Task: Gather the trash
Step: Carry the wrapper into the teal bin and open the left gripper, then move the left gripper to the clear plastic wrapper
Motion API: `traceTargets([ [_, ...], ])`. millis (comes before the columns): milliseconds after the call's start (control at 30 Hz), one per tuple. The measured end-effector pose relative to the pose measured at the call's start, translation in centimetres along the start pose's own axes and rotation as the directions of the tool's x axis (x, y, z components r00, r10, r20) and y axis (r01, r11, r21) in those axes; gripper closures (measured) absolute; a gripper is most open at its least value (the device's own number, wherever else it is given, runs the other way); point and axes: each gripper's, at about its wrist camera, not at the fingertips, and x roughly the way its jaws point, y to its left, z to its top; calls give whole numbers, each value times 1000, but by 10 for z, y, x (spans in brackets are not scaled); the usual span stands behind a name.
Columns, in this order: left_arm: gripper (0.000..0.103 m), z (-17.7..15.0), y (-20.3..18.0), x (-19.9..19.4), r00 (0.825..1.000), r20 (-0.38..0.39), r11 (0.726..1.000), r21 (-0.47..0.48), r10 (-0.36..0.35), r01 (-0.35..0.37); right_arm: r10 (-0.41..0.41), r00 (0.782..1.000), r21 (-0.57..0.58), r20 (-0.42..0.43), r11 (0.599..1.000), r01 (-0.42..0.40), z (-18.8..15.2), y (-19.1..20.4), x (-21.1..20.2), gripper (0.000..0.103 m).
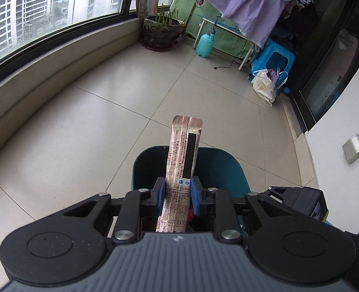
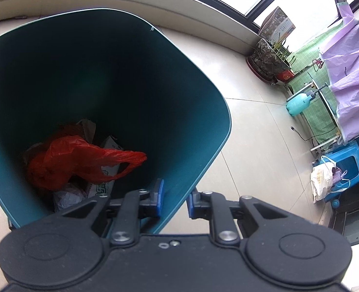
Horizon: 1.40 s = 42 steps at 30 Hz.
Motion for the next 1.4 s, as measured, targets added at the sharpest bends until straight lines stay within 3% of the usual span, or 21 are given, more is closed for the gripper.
traceTargets([
  [233,82,-12,-21,95,986,-151,997,38,75,-70,7,1000,-9,13,1000,-7,-5,-1,-1,85],
  [400,82,-33,-22,149,945,-297,990,72,139,-123,10,1000,-14,16,1000,-10,-6,-1,-2,85],
  [467,82,-40,-24,157,933,-318,985,90,171,-150,11,1000,-16,18,1000,-11,-6,-1,-2,85],
  [633,81,-49,-32,159,923,-316,973,148,217,-179,12,1000,-22,21,1000,-12,-6,0,-3,85],
  [767,78,-51,-32,157,929,-307,975,142,205,-168,14,1000,-20,23,1000,-14,-6,-1,-3,85],
  [833,71,-50,-28,156,933,-306,980,128,188,-155,14,1000,-23,23,1000,-14,-6,-1,-3,85],
  [867,58,-49,-26,155,936,-303,982,118,178,-149,15,1000,-23,24,1000,-14,-7,-2,-3,85],
  [933,49,-49,-24,147,950,-275,987,98,148,-125,18,999,-24,27,1000,-18,-7,-2,-4,85],
  [1167,41,-51,-20,101,975,-173,987,107,139,-122,27,999,-17,35,1000,-26,-5,-4,-5,85],
  [1400,34,-58,11,31,984,-63,986,20,169,-169,32,997,-25,64,999,-30,5,-3,-8,85],
])
